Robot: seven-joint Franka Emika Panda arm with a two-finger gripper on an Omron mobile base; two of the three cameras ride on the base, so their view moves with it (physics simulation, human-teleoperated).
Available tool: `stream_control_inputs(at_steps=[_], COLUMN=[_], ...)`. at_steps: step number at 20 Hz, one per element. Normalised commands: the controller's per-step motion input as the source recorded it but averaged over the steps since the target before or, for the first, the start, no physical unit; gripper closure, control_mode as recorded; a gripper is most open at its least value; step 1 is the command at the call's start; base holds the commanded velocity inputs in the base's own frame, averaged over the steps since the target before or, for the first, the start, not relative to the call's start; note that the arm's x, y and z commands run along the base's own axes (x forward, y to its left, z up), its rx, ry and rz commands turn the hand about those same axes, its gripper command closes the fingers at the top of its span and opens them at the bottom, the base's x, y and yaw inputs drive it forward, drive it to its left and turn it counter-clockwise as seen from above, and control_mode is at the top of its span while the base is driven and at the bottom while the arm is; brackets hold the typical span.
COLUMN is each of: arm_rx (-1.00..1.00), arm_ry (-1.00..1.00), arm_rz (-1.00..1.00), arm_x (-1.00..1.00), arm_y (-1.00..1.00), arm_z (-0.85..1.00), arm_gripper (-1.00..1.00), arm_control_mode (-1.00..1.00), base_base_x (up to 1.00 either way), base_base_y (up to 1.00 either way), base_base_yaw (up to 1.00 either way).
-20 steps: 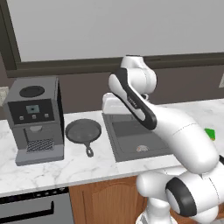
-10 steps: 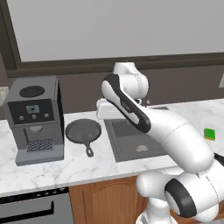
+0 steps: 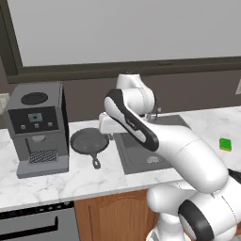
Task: Pick the pan and sponge and place them into the sink. Then turn on the water.
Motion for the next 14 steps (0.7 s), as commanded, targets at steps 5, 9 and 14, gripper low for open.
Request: stream_control_inputs(at_steps=[5, 9, 14], arm_rx=[0.00, 0.00, 0.00], arm_ry=[-0.04, -0.02, -0.01], arm_rz=[0.02, 0.01, 0.01], arm_x=[0.00, 0.02, 0.09], arm_y=[0.11, 0.08, 0.03], arm_z=[-0.16, -0.16, -0.19], arm_gripper=[-1.00, -1.00, -1.00], arm_control_mode=[-1.00, -1.00, -1.00], base_base_x=[0.00, 0.00, 0.00], base_base_y=[0.00, 0.00, 0.00], base_base_yaw=[0.00, 0.00, 0.00])
